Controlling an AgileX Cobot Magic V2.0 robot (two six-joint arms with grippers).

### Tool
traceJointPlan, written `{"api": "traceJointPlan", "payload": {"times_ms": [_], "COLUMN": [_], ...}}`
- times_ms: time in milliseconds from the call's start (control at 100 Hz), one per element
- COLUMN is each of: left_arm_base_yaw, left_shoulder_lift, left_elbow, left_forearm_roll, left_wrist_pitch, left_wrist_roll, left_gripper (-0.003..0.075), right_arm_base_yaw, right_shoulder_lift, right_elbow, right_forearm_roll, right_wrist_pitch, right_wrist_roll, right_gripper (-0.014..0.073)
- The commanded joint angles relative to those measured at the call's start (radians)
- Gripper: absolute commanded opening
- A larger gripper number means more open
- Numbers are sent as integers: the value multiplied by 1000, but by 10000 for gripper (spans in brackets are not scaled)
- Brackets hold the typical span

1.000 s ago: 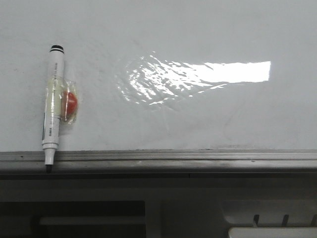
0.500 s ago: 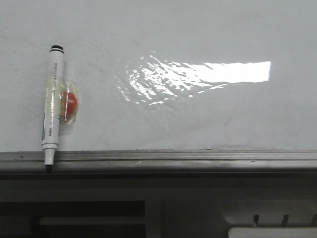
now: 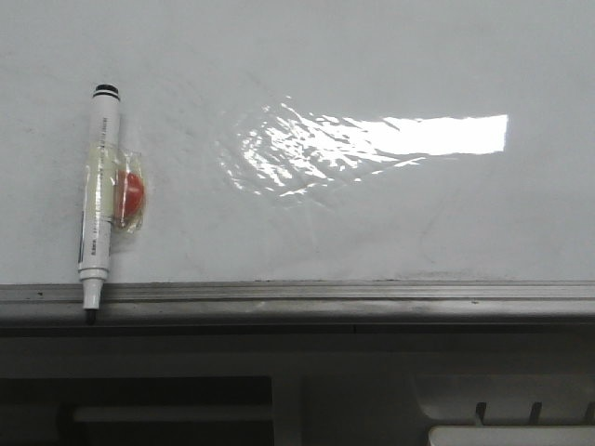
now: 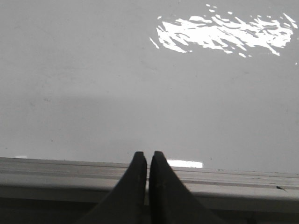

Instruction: Write number 9 on whiteboard

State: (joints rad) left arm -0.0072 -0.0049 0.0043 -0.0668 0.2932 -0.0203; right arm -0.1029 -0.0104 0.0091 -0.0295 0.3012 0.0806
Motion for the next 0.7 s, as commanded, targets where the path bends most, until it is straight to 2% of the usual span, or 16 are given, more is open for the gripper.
{"api": "traceJointPlan", "payload": {"times_ms": [0, 240, 390, 460, 590, 690], "left_arm_base_yaw": [-4, -4, -4, -4, -4, -4], "left_shoulder_lift": [-27, -27, -27, -27, -27, -20], "left_elbow": [42, 42, 42, 42, 20, -25], "left_forearm_roll": [3, -53, -66, -83, -152, -130], "left_wrist_pitch": [-100, -186, -207, -220, -236, -177], "left_wrist_roll": [-6, -6, -6, -6, -6, -6], "left_gripper": [-20, -20, -20, -20, -20, -20], "right_arm_base_yaw": [-4, -4, -4, -4, -4, -4], "right_shoulder_lift": [-17, -17, -17, -17, -15, 10], "right_elbow": [26, 26, 26, 18, -35, -114], "right_forearm_roll": [-12, -20, -30, -30, -30, -31], "right_wrist_pitch": [-120, -224, -459, -516, -455, -263], "right_wrist_roll": [-10, -10, -10, -10, -10, -10], "right_gripper": [-69, -69, -69, -69, -69, -69]}}
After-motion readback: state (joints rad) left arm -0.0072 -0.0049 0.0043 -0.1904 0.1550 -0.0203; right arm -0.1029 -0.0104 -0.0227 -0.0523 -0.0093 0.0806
